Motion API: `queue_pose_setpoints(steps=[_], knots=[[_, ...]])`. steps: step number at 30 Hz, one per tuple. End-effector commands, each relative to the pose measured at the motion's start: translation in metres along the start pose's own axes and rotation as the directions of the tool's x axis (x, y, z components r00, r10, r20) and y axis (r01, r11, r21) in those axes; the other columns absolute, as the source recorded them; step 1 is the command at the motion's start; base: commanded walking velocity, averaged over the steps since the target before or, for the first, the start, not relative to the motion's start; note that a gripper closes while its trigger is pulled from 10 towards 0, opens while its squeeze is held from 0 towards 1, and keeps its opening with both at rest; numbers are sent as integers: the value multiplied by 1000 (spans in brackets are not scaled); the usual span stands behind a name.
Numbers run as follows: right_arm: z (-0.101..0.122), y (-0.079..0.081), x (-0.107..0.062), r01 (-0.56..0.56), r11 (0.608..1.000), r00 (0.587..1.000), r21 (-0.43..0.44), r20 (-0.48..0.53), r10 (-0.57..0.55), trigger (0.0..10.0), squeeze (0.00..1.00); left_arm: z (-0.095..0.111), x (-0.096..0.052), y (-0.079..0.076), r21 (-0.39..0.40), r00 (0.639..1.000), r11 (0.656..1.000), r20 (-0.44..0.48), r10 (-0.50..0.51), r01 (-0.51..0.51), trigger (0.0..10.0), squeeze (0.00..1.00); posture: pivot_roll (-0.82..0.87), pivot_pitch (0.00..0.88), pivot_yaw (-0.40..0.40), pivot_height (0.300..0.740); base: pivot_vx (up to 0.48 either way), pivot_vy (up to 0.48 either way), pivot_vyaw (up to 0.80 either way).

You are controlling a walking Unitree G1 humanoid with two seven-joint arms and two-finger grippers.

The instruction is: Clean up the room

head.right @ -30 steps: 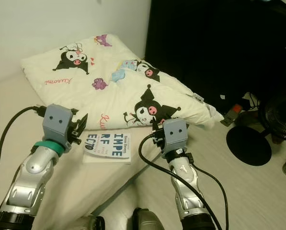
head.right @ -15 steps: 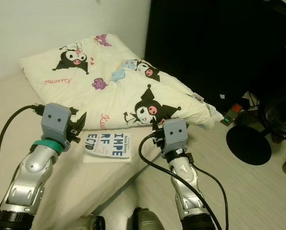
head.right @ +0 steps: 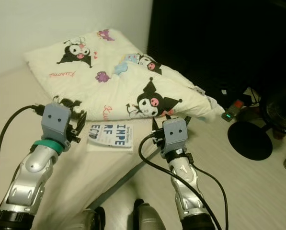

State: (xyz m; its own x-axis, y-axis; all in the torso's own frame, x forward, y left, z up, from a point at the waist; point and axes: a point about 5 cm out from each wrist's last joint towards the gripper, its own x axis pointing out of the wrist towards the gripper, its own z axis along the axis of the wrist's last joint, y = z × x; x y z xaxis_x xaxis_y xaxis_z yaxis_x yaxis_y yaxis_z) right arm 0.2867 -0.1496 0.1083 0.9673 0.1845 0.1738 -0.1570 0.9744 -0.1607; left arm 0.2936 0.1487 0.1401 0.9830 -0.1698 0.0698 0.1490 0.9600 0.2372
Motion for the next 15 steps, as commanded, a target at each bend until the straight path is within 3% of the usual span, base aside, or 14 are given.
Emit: queue_pose_setpoints(steps=[1,7,15], knots=[[-5,-1,-4,8,1000,1000,1,-22,-8,10000,0,-5,-3,-2,-1,1000,1000,-22,-6,6,10000,0,-77,82,40,731,-274,0,0],[-5,-1,-4,8,1000,1000,1,-21,-8,10000,0,-5,-3,-2,0,1000,1000,-20,-6,6,10000,0,-77,82,40,731,-266,0,0],[-5,-1,-4,8,1000,1000,0,-22,-8,10000,0,-5,-3,-3,-2,1000,1000,-23,-9,9,10000,0,-78,82,39,731,0,0,0]])
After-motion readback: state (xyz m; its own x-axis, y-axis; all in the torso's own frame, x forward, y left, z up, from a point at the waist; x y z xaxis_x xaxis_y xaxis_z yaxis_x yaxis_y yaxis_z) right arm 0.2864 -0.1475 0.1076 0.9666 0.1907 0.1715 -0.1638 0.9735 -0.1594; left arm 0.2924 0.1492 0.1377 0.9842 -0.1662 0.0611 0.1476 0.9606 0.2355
